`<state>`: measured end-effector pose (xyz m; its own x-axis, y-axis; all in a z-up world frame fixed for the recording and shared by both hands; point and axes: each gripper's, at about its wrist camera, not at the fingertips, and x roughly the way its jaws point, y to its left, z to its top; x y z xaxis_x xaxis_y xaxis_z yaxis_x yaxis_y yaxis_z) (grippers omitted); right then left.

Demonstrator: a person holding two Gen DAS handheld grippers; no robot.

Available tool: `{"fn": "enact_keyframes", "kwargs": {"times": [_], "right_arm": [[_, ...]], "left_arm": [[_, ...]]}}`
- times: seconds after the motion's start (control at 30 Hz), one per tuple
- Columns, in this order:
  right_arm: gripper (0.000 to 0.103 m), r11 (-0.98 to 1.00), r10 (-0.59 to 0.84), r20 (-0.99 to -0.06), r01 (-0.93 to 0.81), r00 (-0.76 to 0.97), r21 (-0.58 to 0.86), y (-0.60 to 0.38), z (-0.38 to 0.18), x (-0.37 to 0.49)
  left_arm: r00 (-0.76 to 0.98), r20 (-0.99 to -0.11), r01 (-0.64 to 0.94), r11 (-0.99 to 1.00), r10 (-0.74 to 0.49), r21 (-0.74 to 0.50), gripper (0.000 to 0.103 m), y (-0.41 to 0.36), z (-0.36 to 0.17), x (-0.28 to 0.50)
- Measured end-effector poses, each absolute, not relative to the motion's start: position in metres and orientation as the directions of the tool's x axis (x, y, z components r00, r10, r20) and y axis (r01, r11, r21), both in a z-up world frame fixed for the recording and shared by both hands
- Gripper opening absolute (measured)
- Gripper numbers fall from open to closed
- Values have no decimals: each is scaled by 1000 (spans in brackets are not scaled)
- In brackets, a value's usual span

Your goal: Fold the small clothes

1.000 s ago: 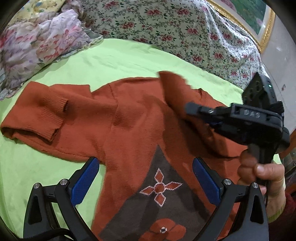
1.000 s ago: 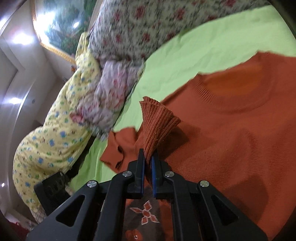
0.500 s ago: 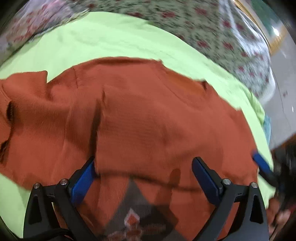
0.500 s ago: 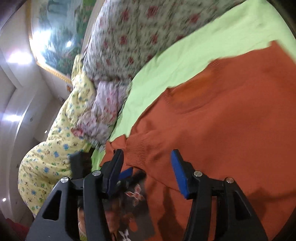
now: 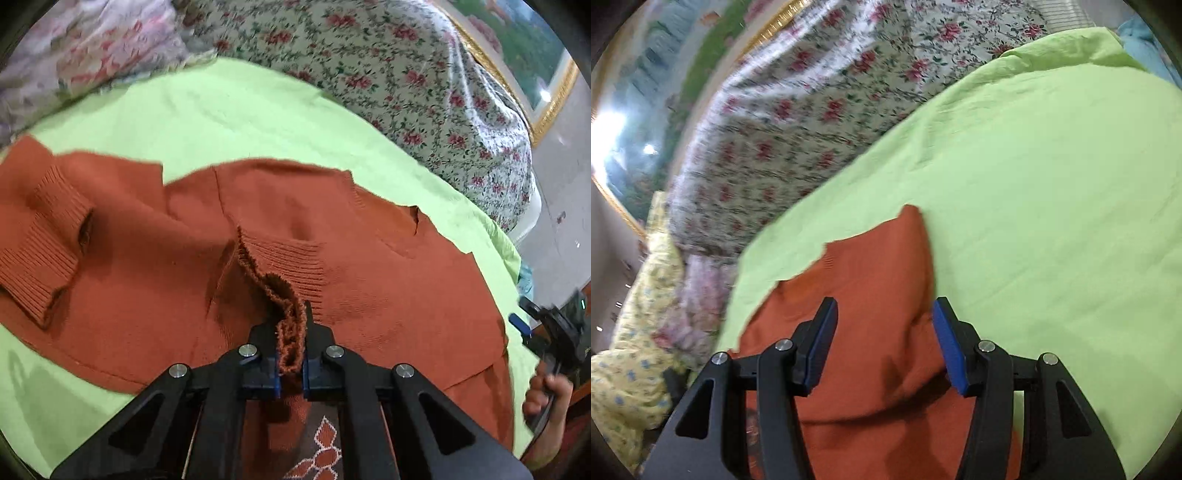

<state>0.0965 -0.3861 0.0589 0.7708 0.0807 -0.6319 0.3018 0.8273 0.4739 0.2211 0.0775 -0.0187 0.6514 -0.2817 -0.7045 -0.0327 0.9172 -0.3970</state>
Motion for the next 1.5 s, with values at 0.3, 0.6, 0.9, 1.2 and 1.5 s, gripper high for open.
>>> {"fn": "enact_keyframes", "kwargs": {"times": [0.3, 0.6, 0.9, 1.2, 1.5], "right_arm": [[63, 892, 35, -795, 340, 605, 298, -386, 13, 178], [9, 891, 25, -743, 323, 669, 320, -402, 23, 171], [34, 893, -78, -795, 398, 602, 213, -399, 12, 164], [53, 906, 64, -722, 263, 689, 332, -338, 43, 108], [53, 873, 241, -726, 183, 644, 452, -268, 13, 86]], "left_arm": [[674, -709, -75, 936, -207, -344, 5, 93, -16, 215], [667, -710, -13, 949, -227, -316, 5, 64, -12, 223], [645, -740, -12, 966, -190, -258, 18, 80, -11, 206], [711, -703, -72, 991, -29, -113, 74, 140, 23, 163], [581, -797, -156, 984, 164, 89, 81, 165, -20, 204]]}}
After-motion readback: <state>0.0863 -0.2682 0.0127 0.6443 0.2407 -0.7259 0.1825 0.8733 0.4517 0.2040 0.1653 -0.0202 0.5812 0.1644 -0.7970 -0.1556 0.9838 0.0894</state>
